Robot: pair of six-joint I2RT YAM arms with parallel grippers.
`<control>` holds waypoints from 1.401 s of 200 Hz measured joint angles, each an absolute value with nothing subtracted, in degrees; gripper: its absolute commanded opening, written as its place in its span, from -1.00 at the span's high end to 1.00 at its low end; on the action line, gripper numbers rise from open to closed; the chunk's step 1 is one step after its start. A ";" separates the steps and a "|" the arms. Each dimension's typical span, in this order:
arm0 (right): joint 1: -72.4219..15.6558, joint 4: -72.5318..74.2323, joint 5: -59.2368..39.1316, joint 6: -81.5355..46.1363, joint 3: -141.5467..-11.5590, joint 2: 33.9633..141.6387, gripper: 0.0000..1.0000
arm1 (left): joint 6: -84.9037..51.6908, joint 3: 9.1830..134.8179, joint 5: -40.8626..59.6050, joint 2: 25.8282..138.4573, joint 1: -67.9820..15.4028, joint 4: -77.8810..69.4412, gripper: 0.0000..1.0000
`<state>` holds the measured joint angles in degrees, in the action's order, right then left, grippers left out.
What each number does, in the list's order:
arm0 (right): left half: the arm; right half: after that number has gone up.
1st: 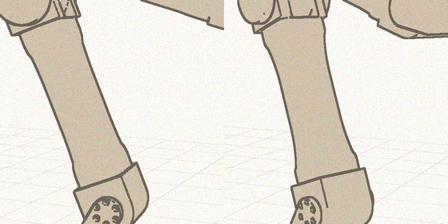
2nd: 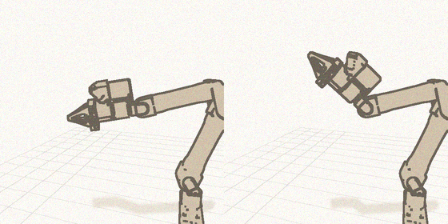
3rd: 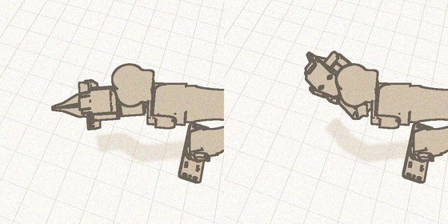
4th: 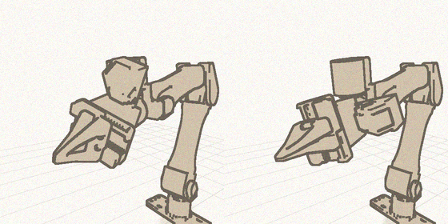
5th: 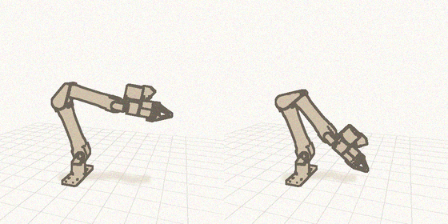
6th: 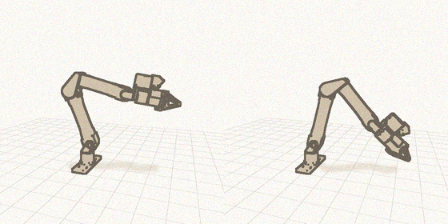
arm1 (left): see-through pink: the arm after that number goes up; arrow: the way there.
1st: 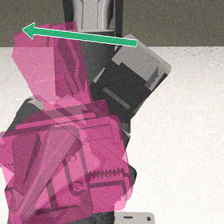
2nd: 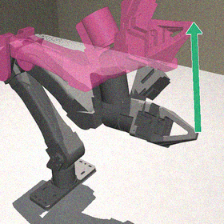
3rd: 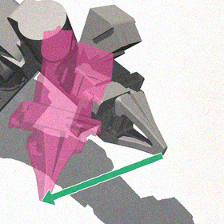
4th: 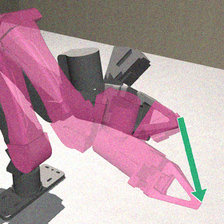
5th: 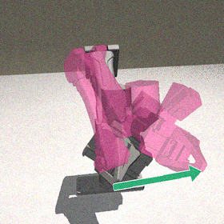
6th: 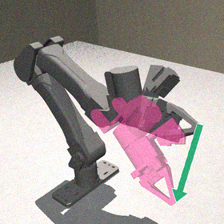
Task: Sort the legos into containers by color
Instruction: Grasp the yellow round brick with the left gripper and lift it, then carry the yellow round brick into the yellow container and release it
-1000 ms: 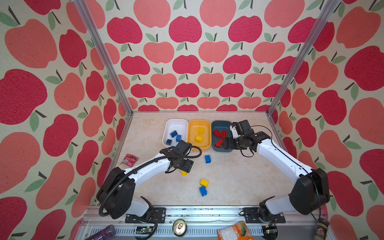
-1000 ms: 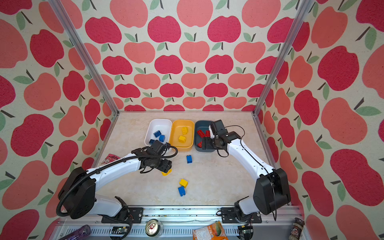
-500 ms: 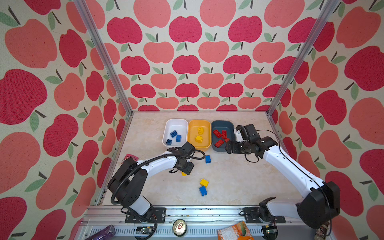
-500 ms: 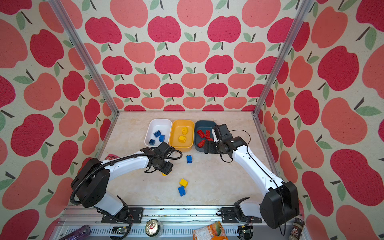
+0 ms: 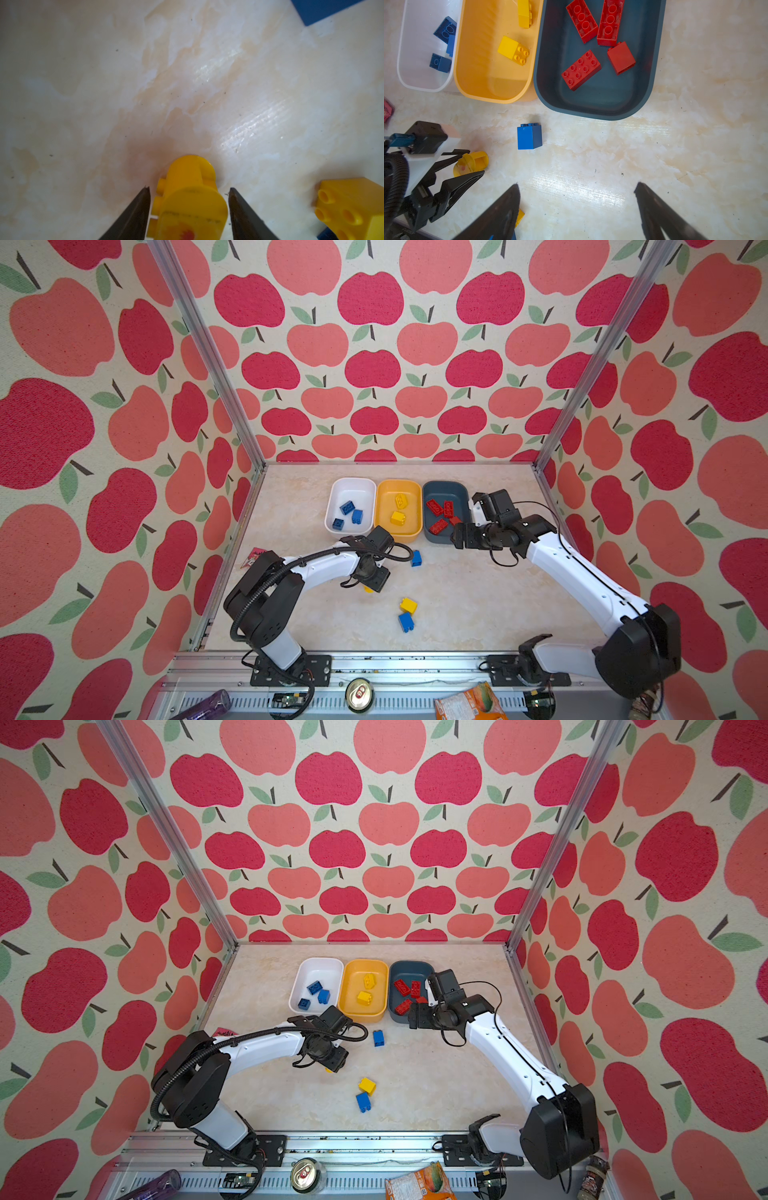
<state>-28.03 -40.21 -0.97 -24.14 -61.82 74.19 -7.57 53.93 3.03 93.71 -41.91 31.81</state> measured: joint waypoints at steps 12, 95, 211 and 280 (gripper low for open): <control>-27.73 -40.18 -1.02 -24.16 -61.56 73.76 -0.79 | -7.57 54.02 2.98 94.00 -41.95 31.97 -0.20; -27.20 -40.18 -1.19 -24.23 -61.04 72.49 -0.79 | -8.47 54.30 1.98 94.17 -42.17 33.41 0.28; -27.22 -39.03 -2.55 -26.33 -56.55 69.47 -0.79 | -11.03 61.91 -3.73 81.10 -41.87 33.91 0.34; -28.51 -36.99 -3.60 -27.59 -55.29 69.32 -0.79 | -10.72 75.42 -5.52 90.85 -37.85 30.24 0.36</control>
<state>-28.51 -36.99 -3.60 -27.59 -55.29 69.32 -10.72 75.42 -5.52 90.85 -37.85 30.24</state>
